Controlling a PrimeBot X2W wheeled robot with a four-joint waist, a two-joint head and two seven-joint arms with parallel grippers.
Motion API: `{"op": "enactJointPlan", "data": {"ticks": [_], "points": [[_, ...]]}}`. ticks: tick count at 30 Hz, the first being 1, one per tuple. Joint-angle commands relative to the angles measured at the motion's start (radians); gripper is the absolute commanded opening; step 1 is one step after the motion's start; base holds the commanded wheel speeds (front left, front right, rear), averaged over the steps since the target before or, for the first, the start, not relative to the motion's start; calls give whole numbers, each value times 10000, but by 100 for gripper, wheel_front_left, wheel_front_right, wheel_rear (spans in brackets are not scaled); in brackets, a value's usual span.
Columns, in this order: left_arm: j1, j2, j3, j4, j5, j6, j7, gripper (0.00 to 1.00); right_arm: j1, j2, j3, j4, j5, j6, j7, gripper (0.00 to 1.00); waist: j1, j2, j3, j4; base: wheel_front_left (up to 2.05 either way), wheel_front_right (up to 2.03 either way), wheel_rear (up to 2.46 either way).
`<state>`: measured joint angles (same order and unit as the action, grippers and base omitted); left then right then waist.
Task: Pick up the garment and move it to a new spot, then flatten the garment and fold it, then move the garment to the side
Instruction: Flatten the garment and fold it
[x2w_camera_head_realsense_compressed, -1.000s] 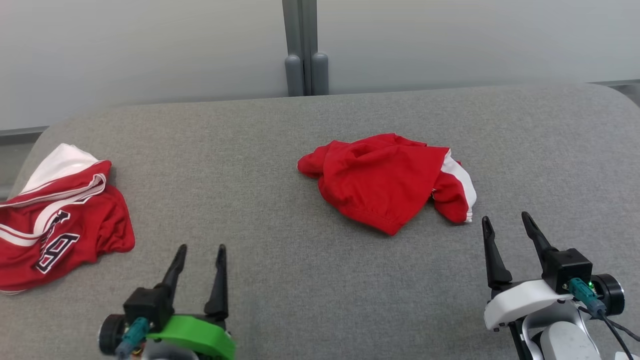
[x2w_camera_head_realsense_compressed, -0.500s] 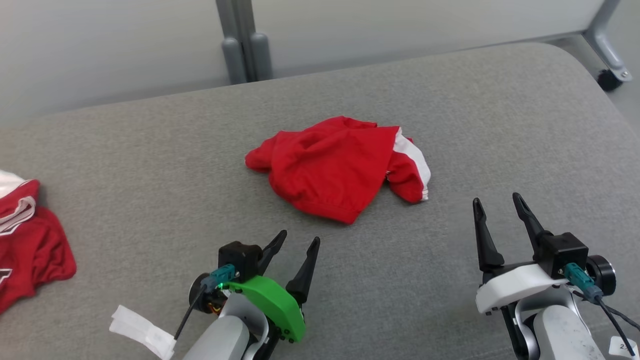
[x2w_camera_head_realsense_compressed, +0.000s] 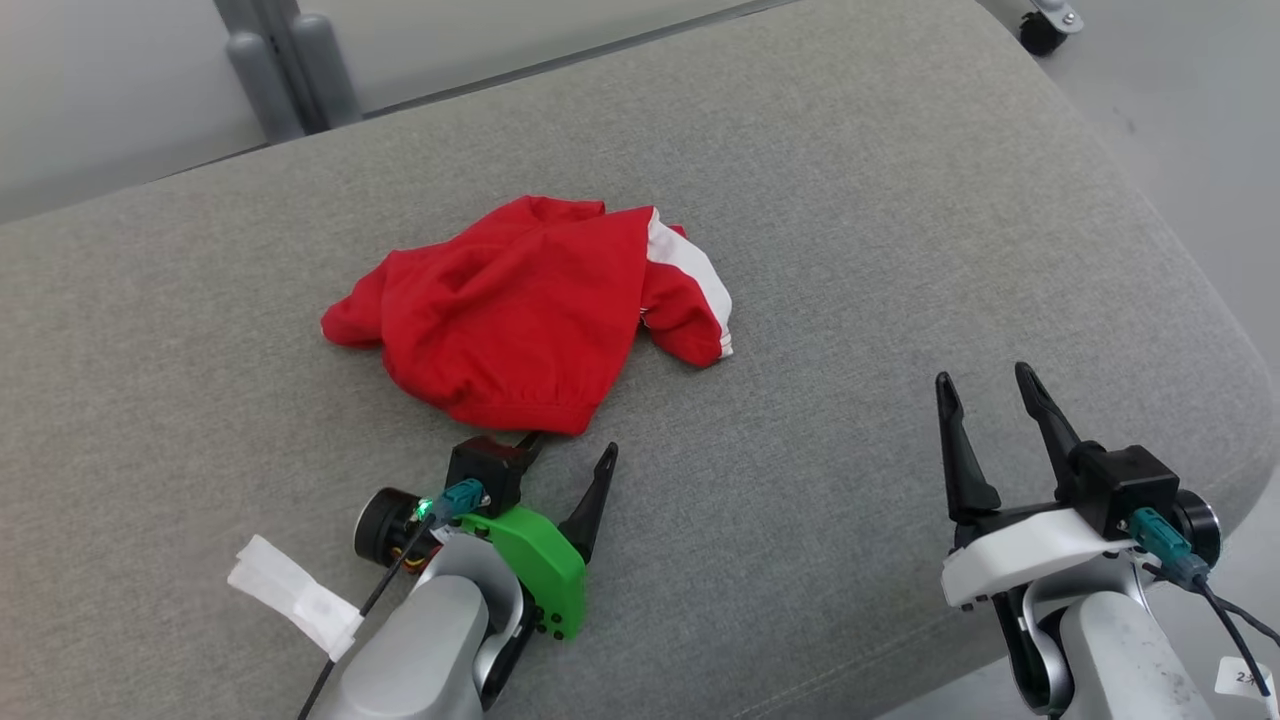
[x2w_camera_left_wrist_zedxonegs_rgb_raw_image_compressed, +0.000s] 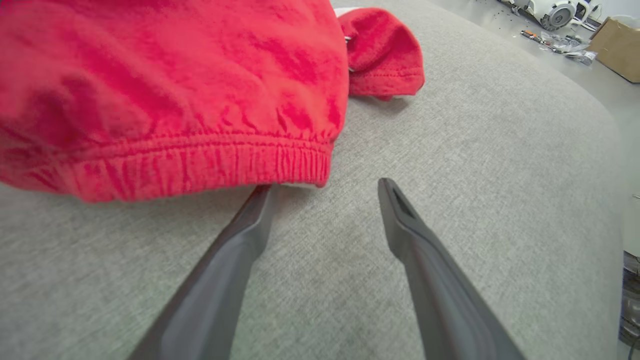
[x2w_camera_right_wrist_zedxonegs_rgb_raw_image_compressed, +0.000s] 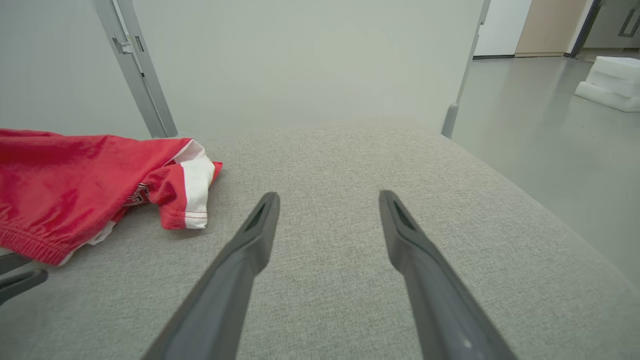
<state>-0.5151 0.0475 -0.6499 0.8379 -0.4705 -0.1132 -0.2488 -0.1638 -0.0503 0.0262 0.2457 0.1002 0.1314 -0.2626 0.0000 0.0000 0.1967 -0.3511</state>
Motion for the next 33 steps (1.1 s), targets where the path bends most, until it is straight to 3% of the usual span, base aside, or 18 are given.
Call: {"op": "enactJointPlan", "data": {"ticks": [1, 11, 19, 32, 33], "points": [[-205, 108, -18, 95, 200, 75, -88, 100, -125, 1, 11, -66, 36, -14, -32, 100, 0, 0, 420, -405, 0, 0, 0], [-297, 344, 463, -450, 1032, 635, -166, 100, -248, -4, 155, -89, 102, -15, -33, 100, 0, 0, 656, -425, 0, 0, 0], [-406, 183, 369, 59, 1551, 490, -154, 100, -352, -5, 366, 31, 75, -14, -32, 100, 0, 0, 642, -467, 0, 0, 0], [-1125, 55, -166, 629, 1071, 821, -157, 100, -463, -4, 544, 18, 33, -14, -32, 100, 0, 0, 743, -830, 0, 0, 0], [-1173, 56, -202, 680, 969, 895, -157, 60, -459, -3, 527, 10, 39, -14, -34, 100, 0, 0, 760, -833, 0, 0, 0]]}}
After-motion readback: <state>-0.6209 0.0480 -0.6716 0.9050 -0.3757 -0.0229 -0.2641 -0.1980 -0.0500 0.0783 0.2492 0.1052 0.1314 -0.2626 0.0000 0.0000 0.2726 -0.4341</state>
